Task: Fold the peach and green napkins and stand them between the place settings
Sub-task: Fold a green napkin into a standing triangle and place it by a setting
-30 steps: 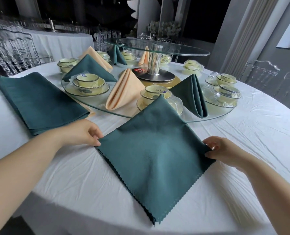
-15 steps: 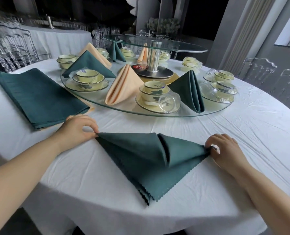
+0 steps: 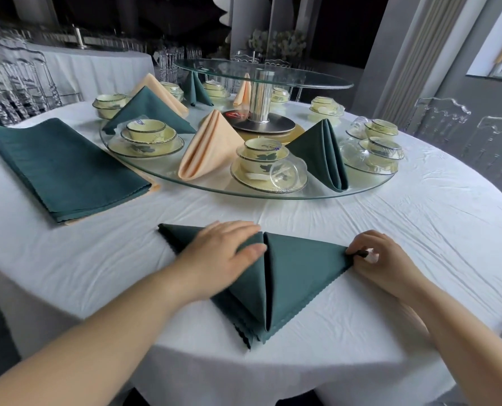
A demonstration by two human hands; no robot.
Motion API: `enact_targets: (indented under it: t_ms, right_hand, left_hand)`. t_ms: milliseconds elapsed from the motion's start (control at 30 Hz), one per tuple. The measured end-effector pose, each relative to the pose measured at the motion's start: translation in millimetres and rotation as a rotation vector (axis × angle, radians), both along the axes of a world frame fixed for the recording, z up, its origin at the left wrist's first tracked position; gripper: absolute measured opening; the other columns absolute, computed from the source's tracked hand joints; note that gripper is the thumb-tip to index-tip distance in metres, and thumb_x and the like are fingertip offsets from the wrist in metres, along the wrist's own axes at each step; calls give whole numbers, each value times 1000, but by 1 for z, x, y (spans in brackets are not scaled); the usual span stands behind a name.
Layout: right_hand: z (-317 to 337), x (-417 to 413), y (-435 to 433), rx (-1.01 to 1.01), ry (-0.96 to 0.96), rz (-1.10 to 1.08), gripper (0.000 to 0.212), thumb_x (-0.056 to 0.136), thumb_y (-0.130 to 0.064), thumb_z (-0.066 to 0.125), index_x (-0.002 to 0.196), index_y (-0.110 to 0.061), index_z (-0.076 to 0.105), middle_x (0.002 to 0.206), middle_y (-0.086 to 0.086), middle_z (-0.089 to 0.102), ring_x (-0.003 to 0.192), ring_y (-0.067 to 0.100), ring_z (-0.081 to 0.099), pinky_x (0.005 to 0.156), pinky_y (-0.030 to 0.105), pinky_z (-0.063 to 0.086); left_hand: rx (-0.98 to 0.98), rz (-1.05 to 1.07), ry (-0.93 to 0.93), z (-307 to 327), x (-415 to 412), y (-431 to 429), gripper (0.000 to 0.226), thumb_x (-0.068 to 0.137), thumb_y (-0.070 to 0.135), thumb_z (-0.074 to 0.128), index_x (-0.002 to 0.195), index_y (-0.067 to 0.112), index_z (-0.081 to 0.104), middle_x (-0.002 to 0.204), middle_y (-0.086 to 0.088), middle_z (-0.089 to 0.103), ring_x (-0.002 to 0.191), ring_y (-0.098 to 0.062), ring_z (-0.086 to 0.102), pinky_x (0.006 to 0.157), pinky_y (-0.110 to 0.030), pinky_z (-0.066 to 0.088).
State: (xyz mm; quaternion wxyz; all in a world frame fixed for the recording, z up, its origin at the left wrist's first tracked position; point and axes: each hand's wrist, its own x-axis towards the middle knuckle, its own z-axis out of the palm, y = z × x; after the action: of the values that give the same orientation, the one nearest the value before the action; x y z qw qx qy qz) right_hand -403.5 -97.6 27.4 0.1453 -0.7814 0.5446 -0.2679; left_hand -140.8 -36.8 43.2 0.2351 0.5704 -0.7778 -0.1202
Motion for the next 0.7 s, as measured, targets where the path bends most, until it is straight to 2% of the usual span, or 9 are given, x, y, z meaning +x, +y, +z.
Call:
enact_targets:
  t_ms: [100, 167, 233, 300, 333, 400, 433, 533, 700]
  right_hand:
    - [5, 0, 4, 44, 7, 7, 40, 75, 6, 59, 59, -31, 54, 77, -8, 53, 80, 21, 49, 70, 13, 34]
    - [8, 3, 6, 41, 64, -40, 37, 79, -5, 61, 55, -30, 51, 76, -6, 55, 82, 21, 49, 73, 24, 33]
    - [11, 11, 9, -20, 172, -114, 34, 83, -15, 60, 54, -28, 48, 81, -3, 57, 87, 21, 49, 75, 26, 32]
    - [15, 29, 15, -91, 198, -123, 15, 87, -18, 55, 73, -23, 59, 100, 2, 60, 101, 23, 50, 81, 26, 31]
    - [17, 40, 19, -90, 197, -98, 12, 90, -18, 51, 93, -19, 63, 114, 4, 59, 111, 22, 48, 87, 23, 29]
    - [12, 66, 25, -42, 250, 16, 35, 95, -21, 42, 129, -13, 47, 141, 2, 41, 131, 16, 34, 101, 17, 17]
    - [7, 79, 27, -19, 287, 73, 43, 97, -23, 37, 138, -15, 35, 149, -1, 30, 136, 12, 25, 106, 16, 10]
    - [-9, 97, 29, 53, 408, 122, 51, 99, -31, 27, 146, -19, 11, 155, -3, 8, 142, 8, 6, 112, 22, -2]
    - [-10, 61, 24, 157, 478, 36, 55, 99, -40, 22, 146, -20, 3, 155, -4, -1, 142, 8, -2, 112, 23, -8]
  left_hand:
    - [105, 2, -148, -11, -23, -6, 60, 96, 50, 25, 147, 20, 14, 155, 8, 9, 141, -4, 4, 111, -21, -3]
    - [154, 6, -245, -20, -27, -6, 62, 96, 48, 25, 148, 19, 3, 155, 7, -3, 141, -5, -7, 112, -24, -10]
    - [183, 6, -327, -26, -27, -1, 64, 97, 48, 23, 147, 19, -3, 155, 6, -10, 140, -5, -12, 111, -25, -13]
    - [199, 10, -372, -27, -27, 3, 64, 97, 48, 21, 147, 18, -6, 155, 6, -13, 140, -5, -14, 111, -26, -14]
    - [203, 13, -387, -27, -27, 4, 64, 97, 48, 21, 147, 18, -7, 154, 5, -14, 140, -5, -15, 112, -26, -14]
    - [211, 19, -397, -27, -29, 5, 64, 97, 47, 20, 147, 17, -8, 154, 5, -14, 140, -5, -14, 112, -27, -13]
    - [215, 21, -397, -26, -29, 5, 64, 97, 47, 20, 147, 17, -8, 154, 5, -14, 140, -5, -14, 112, -27, -13]
    - [223, 28, -405, -26, -29, 5, 64, 97, 47, 21, 147, 18, -8, 154, 6, -14, 140, -4, -14, 111, -26, -13]
    - [244, 11, -415, -24, -28, 6, 64, 97, 47, 19, 147, 18, -8, 154, 5, -16, 140, -5, -15, 113, -27, -13]
